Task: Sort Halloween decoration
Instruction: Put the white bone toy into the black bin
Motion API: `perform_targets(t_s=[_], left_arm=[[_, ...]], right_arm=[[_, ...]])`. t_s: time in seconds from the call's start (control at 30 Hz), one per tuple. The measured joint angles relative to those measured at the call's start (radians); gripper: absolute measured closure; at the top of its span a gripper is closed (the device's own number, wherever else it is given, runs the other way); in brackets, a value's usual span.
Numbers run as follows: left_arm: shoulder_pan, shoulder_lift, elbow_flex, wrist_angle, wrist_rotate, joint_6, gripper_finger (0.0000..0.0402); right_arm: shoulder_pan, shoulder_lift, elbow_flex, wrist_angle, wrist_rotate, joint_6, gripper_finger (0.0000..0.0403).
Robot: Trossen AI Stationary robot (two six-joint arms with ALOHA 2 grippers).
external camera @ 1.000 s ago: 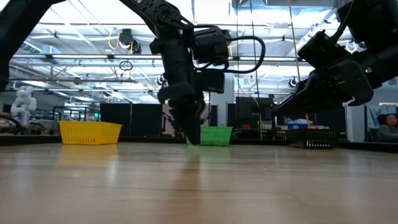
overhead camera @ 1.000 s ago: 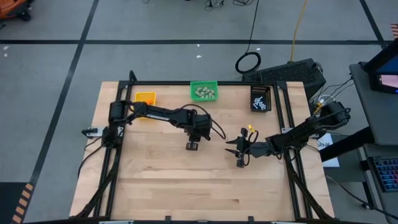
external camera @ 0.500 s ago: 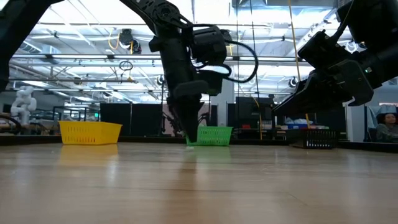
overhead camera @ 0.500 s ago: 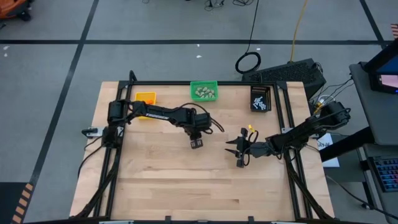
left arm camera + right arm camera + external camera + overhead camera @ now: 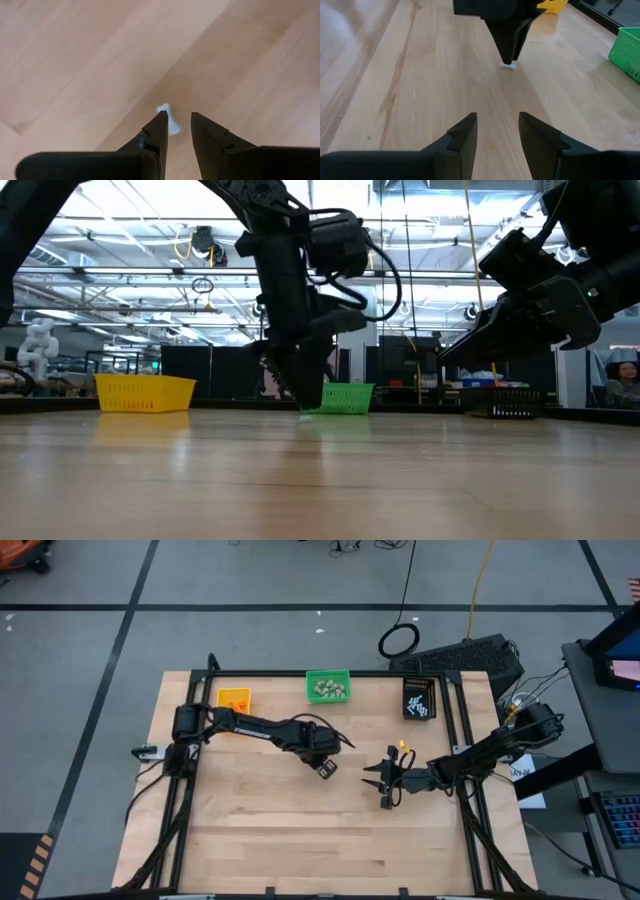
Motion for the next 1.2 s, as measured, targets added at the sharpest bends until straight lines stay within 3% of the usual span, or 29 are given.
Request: perform_targets(t_s=[0.5, 1.0, 1.2], left_arm=[[-0.015, 0.011, -0.022, 0.033, -0.029, -0.056, 0.0320], [-0.019, 0.074, -0.016, 0.025, 0.019, 0.007, 0.0320], [-0.019, 0.072, -0.008, 0.018, 0.025, 0.042, 0.0359]], right_arm=[[0.000, 0.000, 0.000, 0.000, -0.003, 0.000, 0.0273], [0.000, 0.000, 0.000, 0.001, -0.003, 0.000, 0.0273], [0.000, 0.000, 0.000, 0.000, -0.003, 0.000, 0.0273]])
